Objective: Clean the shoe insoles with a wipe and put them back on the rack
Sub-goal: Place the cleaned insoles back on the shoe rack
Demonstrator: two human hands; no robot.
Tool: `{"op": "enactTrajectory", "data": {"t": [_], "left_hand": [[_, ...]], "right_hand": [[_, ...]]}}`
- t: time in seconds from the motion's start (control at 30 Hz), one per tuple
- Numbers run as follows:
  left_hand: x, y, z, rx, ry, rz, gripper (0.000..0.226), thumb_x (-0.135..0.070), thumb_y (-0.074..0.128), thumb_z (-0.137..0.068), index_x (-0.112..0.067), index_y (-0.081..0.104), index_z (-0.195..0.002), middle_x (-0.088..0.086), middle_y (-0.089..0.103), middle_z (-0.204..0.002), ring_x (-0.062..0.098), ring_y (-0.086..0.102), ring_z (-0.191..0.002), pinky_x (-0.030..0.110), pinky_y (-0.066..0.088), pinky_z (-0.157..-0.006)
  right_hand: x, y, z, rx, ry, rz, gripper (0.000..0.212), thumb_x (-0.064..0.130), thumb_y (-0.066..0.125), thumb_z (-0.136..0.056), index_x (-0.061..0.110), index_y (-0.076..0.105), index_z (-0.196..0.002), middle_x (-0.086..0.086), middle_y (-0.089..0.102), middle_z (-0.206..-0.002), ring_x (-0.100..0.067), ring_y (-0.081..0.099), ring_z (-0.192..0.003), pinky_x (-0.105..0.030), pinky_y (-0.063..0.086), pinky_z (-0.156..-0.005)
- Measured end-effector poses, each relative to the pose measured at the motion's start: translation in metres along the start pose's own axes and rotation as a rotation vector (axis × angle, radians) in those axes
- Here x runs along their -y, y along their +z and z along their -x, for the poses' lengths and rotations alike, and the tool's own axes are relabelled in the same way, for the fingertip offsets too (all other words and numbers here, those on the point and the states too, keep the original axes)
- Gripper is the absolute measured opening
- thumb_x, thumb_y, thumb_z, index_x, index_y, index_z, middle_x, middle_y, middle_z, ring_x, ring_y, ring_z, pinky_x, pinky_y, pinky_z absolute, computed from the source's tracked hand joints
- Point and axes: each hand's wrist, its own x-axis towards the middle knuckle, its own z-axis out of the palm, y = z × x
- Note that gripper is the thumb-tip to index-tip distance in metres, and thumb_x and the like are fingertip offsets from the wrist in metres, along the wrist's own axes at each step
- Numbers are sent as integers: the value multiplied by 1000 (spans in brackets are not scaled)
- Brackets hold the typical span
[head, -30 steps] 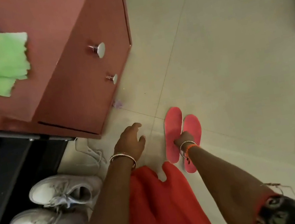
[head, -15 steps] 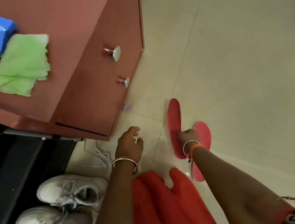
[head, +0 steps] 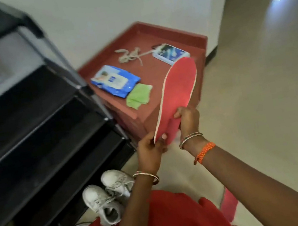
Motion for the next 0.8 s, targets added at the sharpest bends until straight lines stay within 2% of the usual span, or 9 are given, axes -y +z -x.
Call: {"op": "enactTrajectory", "data": {"t": [0.1, 0.2, 0.27, 0.33, 0.37, 0.47, 0.6, 0.7, 0.8], "left_hand": [[-31, -33, 27, -178, -26, 179, 11, -17, 67, -83, -15, 66, -72, -2, 56, -58, 11, 49, -54, 26, 43, -57], [-54, -69, 52, -327, -71, 382, 12, -11, 61, -90, -14, 65, -79, -6, 64, -61, 6, 58, -56, 25, 51, -58], [-66, -93, 64, -428, -67, 510, 12, -8, 53, -93, -12, 63, -88, -3, 68, -72, 8, 63, -69, 22, 56, -64], [-72, -118, 76, -503, -41, 590, 10, -11, 52, -94, -11, 62, -96, 2, 67, -85, 13, 63, -83, 24, 57, -69], [-73, -129, 81, -531, -40, 608, 11, -13, 53, -94, -11, 62, -99, 3, 66, -90, 14, 62, -88, 25, 56, -70], [-73, -159, 92, -569, -59, 660, 12, -15, 54, -93, -12, 63, -102, 5, 66, -97, 16, 62, -91, 24, 55, -69], [-80, -199, 89, -658, -25, 716, 6, -7, 56, -91, -8, 59, -96, 8, 65, -86, 12, 64, -73, 21, 56, -62], [-89, -227, 78, -689, 14, 707, 5, -5, 57, -91, -8, 60, -94, 7, 65, -81, 7, 65, -62, 20, 56, -61], [-98, -249, 65, -689, 33, 728, 10, -4, 56, -92, -7, 59, -100, 9, 65, -87, 13, 64, -74, 21, 57, -67]], "right_hand": [[4, 36, 45, 278, -102, 149, 20, -13, 52, -76, 7, 54, -73, 1, 56, -59, -4, 51, -50, -16, 43, -50], [-6, 69, 88, 522, -114, 275, 18, -8, 59, -77, 10, 57, -77, -6, 62, -72, -15, 58, -67, -26, 48, -65], [-14, 89, 108, 646, -127, 361, 23, -9, 58, -74, 13, 59, -78, -7, 64, -76, -18, 60, -73, -28, 49, -69], [-21, 111, 129, 752, -162, 448, 27, -13, 57, -76, 13, 60, -80, -4, 64, -76, -14, 60, -72, -20, 50, -67], [-25, 121, 137, 781, -189, 486, 26, -13, 57, -77, 13, 62, -80, -3, 65, -75, -13, 61, -72, -18, 51, -66], [-37, 150, 151, 821, -245, 586, 21, -7, 62, -79, 13, 66, -80, -2, 67, -76, -13, 63, -73, -23, 53, -69], [-51, 195, 154, 794, -315, 720, 18, -3, 67, -78, 15, 69, -81, 0, 68, -78, -13, 65, -77, -29, 55, -78], [-54, 233, 150, 789, -366, 817, 16, -1, 69, -76, 10, 72, -88, -2, 69, -79, -13, 65, -79, -26, 53, -81], [-55, 269, 146, 774, -434, 870, 17, -1, 70, -76, 7, 73, -91, -6, 71, -84, -11, 64, -78, -22, 51, -78]]}}
